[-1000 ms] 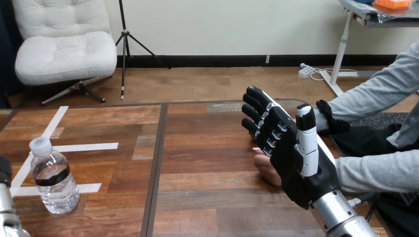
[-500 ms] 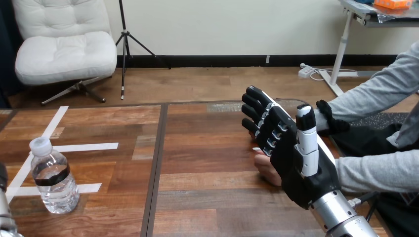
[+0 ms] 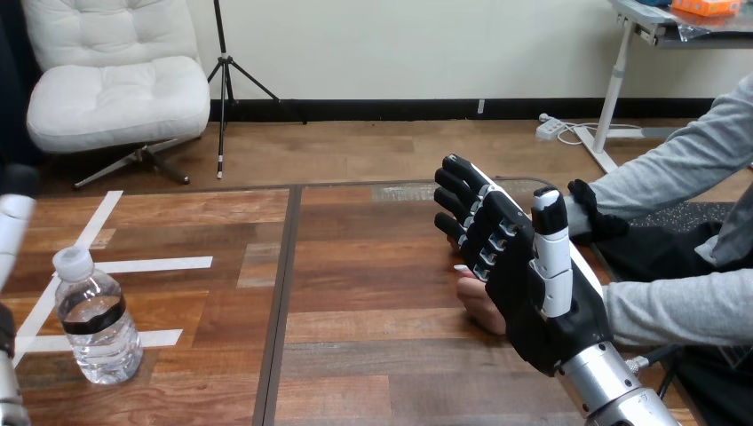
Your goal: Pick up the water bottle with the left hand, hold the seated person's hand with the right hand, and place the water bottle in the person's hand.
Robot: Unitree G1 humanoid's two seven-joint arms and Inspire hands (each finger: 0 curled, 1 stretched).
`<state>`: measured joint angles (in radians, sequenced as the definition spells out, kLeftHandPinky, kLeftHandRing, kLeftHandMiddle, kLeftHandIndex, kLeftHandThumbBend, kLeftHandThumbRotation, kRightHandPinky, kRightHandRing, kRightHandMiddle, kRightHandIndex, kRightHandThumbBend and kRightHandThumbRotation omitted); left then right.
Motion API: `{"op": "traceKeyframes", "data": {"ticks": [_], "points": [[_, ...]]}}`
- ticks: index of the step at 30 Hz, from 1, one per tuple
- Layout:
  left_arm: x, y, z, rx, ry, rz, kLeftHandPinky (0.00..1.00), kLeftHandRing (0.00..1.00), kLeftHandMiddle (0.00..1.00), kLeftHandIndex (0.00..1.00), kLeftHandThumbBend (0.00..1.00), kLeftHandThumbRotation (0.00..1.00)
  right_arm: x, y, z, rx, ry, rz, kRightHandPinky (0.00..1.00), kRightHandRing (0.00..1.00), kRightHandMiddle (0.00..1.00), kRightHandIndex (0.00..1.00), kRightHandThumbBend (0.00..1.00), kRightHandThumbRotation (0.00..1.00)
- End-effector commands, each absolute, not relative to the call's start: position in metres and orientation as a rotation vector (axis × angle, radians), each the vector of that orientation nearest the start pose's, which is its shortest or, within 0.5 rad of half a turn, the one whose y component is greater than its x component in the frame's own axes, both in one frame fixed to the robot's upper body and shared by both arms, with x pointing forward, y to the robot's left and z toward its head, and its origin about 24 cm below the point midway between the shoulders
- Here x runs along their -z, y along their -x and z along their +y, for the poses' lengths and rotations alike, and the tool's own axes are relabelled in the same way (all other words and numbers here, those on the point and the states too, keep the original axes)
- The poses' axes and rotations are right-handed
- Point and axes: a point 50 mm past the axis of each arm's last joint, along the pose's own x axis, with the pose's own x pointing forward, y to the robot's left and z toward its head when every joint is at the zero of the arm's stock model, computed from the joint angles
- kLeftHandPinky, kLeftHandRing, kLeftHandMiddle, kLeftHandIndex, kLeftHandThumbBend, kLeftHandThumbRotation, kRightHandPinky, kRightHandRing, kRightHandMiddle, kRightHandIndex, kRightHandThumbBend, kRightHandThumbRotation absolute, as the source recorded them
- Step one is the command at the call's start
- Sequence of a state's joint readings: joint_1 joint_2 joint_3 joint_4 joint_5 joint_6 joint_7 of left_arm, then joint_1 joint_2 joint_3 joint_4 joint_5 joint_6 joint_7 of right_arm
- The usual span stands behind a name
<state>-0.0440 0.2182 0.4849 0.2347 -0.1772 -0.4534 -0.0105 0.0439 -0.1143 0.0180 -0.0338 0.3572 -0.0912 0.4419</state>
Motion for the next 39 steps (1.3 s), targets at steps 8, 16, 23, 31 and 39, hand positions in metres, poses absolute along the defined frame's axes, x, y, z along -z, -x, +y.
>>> {"op": "traceKeyframes", "data": {"ticks": [8,16,23,31,39], "points": [[-0.0816,-0.2306,0.3052,-0.433,-0.156,-0.367,1.00,1.00,1.00,1.00,1.00,0.03,-0.0725,-0.2450,-0.1493,-0.445,-0.225,-0.216,1.00,0.98,0.96,0.93,0.87,1.00],[-0.0802,-0.2309,0.3034,-0.429,-0.171,-0.353,1.00,1.00,1.00,1.00,1.00,0.01,-0.0725,-0.2450,-0.1493,-0.445,-0.229,-0.214,1.00,0.98,0.96,0.93,0.87,1.00],[-0.0795,-0.2317,0.3024,-0.417,-0.172,-0.350,1.00,1.00,1.00,1.00,1.00,0.00,-0.0724,-0.2451,-0.1494,-0.446,-0.225,-0.215,1.00,0.98,0.96,0.93,0.87,1.00],[-0.0791,-0.2326,0.3013,-0.416,-0.178,-0.342,1.00,1.00,1.00,1.00,1.00,0.01,-0.0721,-0.2454,-0.1495,-0.444,-0.226,-0.212,1.00,0.98,0.96,0.93,0.87,1.00],[-0.0791,-0.2324,0.3001,-0.395,-0.186,-0.322,1.00,1.00,1.00,1.00,1.00,0.04,-0.0724,-0.2452,-0.1497,-0.448,-0.222,-0.212,1.00,0.98,0.96,0.92,0.87,1.00]]}}
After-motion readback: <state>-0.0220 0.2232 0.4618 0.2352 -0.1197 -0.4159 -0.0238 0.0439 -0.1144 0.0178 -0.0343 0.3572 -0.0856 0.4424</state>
